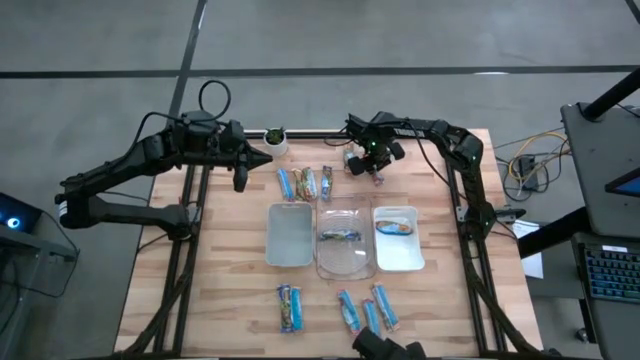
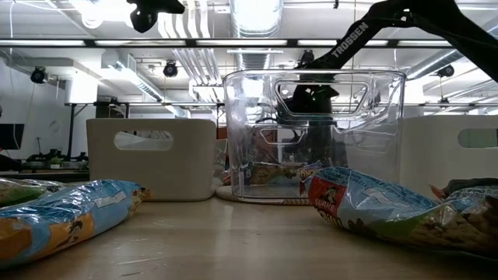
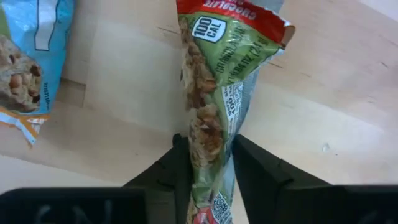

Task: Pick and place Granola Bars by type
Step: Put the red granola bar into the gray bin

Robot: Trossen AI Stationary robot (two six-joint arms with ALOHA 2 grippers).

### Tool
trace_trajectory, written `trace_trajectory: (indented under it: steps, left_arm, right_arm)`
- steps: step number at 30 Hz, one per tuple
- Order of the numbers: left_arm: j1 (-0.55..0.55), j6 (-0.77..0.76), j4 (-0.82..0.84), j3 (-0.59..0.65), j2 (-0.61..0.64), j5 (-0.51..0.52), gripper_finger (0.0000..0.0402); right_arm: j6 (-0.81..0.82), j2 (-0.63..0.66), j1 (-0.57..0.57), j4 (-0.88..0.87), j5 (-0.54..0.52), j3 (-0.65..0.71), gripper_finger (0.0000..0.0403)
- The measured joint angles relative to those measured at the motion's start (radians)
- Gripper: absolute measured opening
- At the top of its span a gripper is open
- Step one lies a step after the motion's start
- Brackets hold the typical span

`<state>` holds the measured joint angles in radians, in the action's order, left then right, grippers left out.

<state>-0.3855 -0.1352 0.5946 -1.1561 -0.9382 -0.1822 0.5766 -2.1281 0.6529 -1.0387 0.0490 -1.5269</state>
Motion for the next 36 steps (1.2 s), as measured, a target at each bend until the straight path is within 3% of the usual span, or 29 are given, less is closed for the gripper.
trace_trajectory:
  steps: [16,24,36]
  left_arm:
    - [0.0,-0.03,0.0,0.0,0.0,0.0,0.0]
    - [0.0,-0.03,0.0,0.0,0.0,0.0,0.0]
    - [0.0,-0.023,-0.001,0.0,0.0,0.0,0.0]
  right_arm:
    - [-0.025,0.079,-0.001,-0.014,0.018,0.0,0.0043]
    - [-0.053,0.31,-0.033,-0.039,0.081,0.0,0.0038]
    - [0.012,0.67,-0.208,-0.046,0.087,-0.001,0.0038]
